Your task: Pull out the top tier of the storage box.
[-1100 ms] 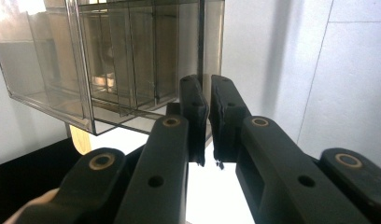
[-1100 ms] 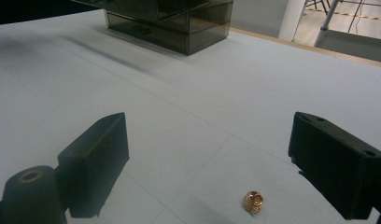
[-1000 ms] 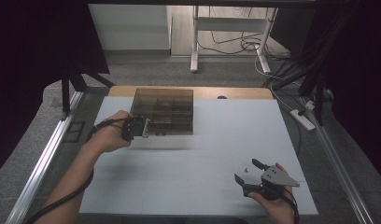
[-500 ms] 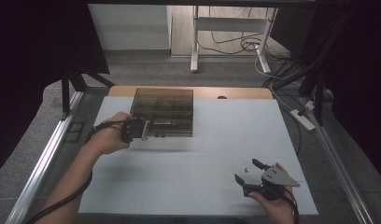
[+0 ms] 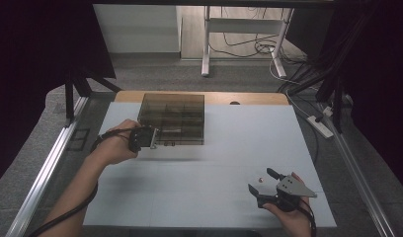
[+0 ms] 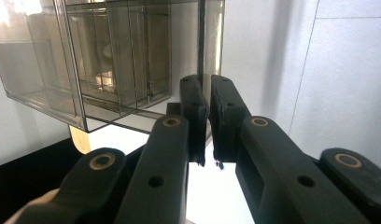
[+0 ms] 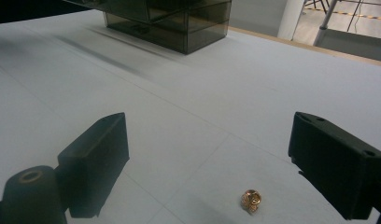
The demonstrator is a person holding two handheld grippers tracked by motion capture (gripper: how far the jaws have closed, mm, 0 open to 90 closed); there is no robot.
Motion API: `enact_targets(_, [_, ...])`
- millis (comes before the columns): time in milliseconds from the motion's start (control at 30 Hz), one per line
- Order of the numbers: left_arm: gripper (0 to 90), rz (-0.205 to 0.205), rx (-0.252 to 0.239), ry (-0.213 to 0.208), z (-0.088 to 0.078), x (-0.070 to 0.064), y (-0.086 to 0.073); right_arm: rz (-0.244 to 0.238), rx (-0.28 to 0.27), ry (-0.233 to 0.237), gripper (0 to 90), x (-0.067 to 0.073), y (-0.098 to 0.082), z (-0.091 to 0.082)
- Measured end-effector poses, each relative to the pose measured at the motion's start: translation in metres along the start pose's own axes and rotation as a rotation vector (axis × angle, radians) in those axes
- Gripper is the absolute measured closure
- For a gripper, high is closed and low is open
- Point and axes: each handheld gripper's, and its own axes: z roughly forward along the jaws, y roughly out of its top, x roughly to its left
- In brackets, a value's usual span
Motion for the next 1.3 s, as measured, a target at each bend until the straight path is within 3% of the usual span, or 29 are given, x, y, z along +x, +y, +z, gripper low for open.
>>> enact_targets(267, [83.7,-0.023,-0.003,-0.006,0.0,0.001,0.0,0.004,-0.001,-0.002,11.9,-0.001,0.0,0.0])
enact_targets(400, [77.8,-0.079,-0.039,0.005,-0.001,0.002,-0.003,0.003,0.0,0.0,11.9,0.0,0.0,0.0])
enact_targets(600, [55.2,-0.273,-0.134,-0.008,-0.009,0.0,-0.011,0.004,0.004,-0.001,11.7,0.0,-0.001,0.0])
enact_targets(667, [43.3,-0.374,-0.171,-0.033,-0.01,-0.003,-0.015,0.005,0.005,0.0,11.6,0.0,-0.001,0.0])
enact_targets(767, [26.8,-0.472,-0.217,-0.045,-0.011,-0.009,-0.023,0.007,0.006,-0.001,11.6,-0.001,-0.001,0.0])
enact_targets(900, [16.3,-0.604,-0.332,-0.088,-0.01,-0.019,-0.035,0.007,0.009,-0.002,11.5,-0.001,-0.002,0.0])
enact_targets(1133, [5.6,-0.778,-0.494,-0.146,-0.004,-0.045,-0.055,0.012,0.008,-0.006,11.4,-0.002,-0.002,-0.001])
enact_targets(1300, [1.2,-0.838,-0.546,-0.162,0.006,-0.069,-0.06,0.016,0.01,-0.014,11.4,-0.004,-0.003,-0.001])
